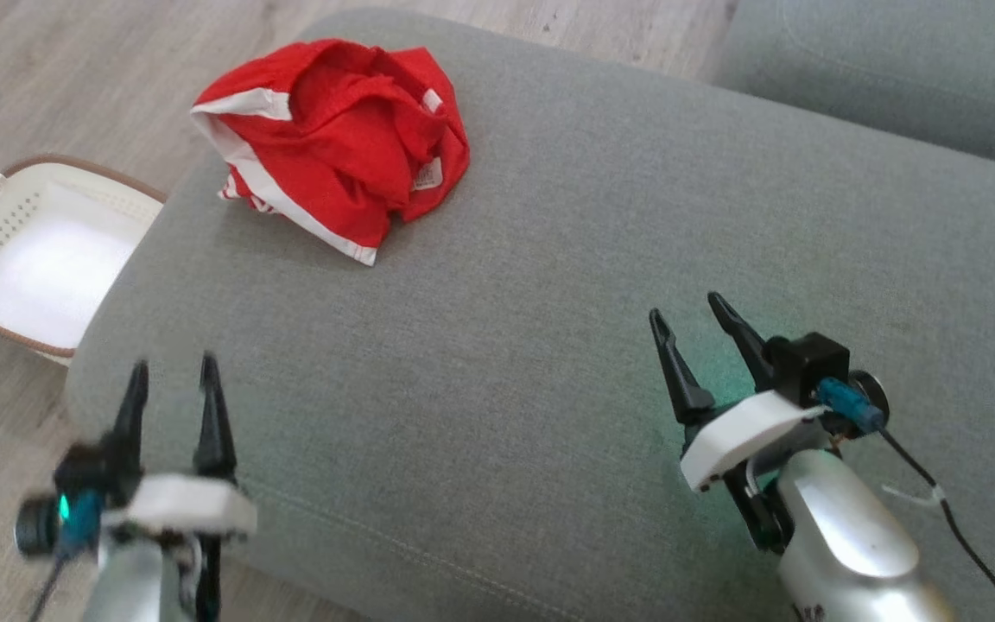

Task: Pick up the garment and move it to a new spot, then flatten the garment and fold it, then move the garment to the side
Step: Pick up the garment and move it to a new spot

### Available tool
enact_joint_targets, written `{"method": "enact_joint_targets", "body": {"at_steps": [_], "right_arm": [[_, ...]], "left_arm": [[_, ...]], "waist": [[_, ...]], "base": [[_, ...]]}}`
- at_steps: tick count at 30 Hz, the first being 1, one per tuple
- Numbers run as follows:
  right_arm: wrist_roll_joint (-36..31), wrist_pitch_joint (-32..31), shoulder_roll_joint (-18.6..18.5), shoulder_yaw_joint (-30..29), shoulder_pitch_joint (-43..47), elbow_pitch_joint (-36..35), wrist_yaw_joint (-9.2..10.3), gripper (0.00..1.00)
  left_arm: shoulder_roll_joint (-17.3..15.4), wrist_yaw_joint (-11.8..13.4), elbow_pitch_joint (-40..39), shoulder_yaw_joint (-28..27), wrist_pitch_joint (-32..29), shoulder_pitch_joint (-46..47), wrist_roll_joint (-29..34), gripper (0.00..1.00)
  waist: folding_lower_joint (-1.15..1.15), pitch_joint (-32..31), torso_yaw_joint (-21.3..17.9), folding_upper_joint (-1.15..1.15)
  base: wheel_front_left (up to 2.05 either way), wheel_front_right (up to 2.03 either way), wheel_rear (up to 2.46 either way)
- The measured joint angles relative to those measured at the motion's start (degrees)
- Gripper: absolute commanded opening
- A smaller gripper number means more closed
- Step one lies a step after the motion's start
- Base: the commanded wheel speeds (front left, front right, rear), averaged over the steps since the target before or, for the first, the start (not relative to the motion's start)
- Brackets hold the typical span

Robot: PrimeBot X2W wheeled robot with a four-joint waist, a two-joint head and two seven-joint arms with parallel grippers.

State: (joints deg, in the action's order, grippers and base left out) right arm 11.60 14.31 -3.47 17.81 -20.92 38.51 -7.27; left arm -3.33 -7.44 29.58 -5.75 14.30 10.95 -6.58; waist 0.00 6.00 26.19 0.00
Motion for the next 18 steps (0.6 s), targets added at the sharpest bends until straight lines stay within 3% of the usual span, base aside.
{"method": "enact_joint_targets", "body": {"at_steps": [5,13,18], "right_arm": [[-0.01,0.01,-0.2,0.85,-2.37,-0.02,0.0,1.0],[-0.44,0.05,-1.18,3.47,-7.28,-1.32,0.0,1.0],[-0.53,0.07,-2.01,4.38,-9.44,-2.99,0.0,1.0]], "left_arm": [[-5.08,-0.14,1.04,5.27,0.01,10.28,-2.97,1.0],[-14.06,-0.14,9.21,13.57,0.13,26.98,-11.54,1.0],[-17.9,-0.14,13.73,17.44,-0.67,34.2,-15.84,1.0]], "waist": [[0.0,2.6,-1.37,0.0],[0.01,8.43,-5.16,0.0],[0.01,12.08,-8.26,0.0]], "base": [[0.0,0.0,0.0],[0.0,0.0,0.0],[0.0,0.0,0.0]]}}
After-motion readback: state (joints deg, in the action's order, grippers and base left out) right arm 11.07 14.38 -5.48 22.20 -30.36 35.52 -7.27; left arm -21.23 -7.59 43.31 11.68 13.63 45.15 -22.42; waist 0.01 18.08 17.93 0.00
